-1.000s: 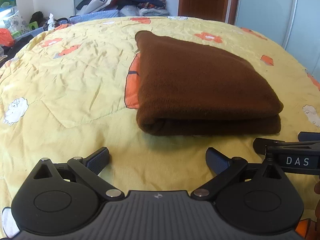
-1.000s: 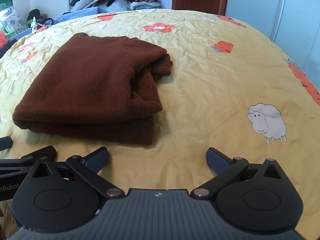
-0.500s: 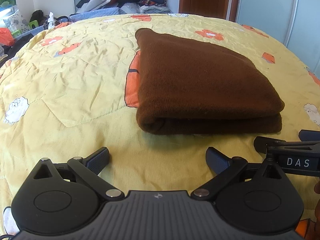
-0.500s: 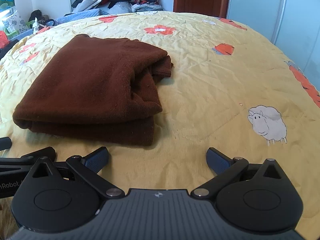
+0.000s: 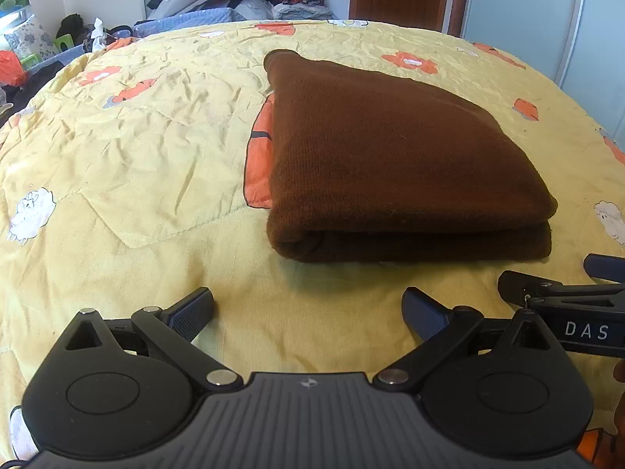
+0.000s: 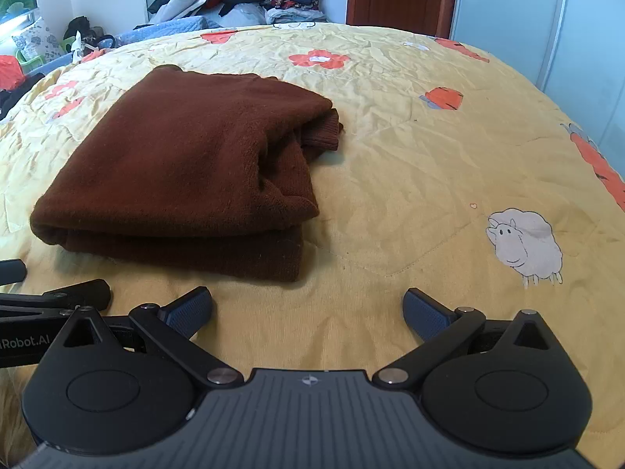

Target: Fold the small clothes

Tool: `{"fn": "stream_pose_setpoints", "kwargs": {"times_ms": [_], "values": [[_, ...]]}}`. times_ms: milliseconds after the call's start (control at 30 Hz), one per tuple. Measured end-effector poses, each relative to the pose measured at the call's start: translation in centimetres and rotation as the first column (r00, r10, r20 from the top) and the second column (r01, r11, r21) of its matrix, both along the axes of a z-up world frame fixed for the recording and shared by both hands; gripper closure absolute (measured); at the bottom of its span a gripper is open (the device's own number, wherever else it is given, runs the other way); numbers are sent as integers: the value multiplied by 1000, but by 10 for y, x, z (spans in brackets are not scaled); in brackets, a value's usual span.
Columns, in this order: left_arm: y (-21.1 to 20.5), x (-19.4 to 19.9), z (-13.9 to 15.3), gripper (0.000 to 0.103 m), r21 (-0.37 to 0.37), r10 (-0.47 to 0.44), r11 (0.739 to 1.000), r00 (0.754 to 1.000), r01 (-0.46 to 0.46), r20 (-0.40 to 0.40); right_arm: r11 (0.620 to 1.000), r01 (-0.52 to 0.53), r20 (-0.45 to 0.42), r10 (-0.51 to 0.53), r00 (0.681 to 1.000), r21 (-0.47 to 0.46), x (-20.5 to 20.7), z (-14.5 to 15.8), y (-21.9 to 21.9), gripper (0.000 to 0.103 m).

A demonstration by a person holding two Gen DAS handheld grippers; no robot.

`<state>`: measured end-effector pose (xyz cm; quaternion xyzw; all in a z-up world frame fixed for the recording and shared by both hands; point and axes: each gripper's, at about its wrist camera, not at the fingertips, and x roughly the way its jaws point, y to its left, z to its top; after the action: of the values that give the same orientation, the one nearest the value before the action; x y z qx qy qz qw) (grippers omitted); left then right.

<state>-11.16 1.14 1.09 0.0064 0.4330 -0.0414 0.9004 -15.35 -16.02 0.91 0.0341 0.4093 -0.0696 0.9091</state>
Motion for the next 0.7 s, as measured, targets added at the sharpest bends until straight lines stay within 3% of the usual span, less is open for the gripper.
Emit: {"fn": "stream_pose_setpoints", "kwargs": {"times_ms": [700], "values": [[0,3,0,0,3,1,1000,1000,-1,-13,1000,-1,-6,1,1000,1,1,0,-1,0]]}}
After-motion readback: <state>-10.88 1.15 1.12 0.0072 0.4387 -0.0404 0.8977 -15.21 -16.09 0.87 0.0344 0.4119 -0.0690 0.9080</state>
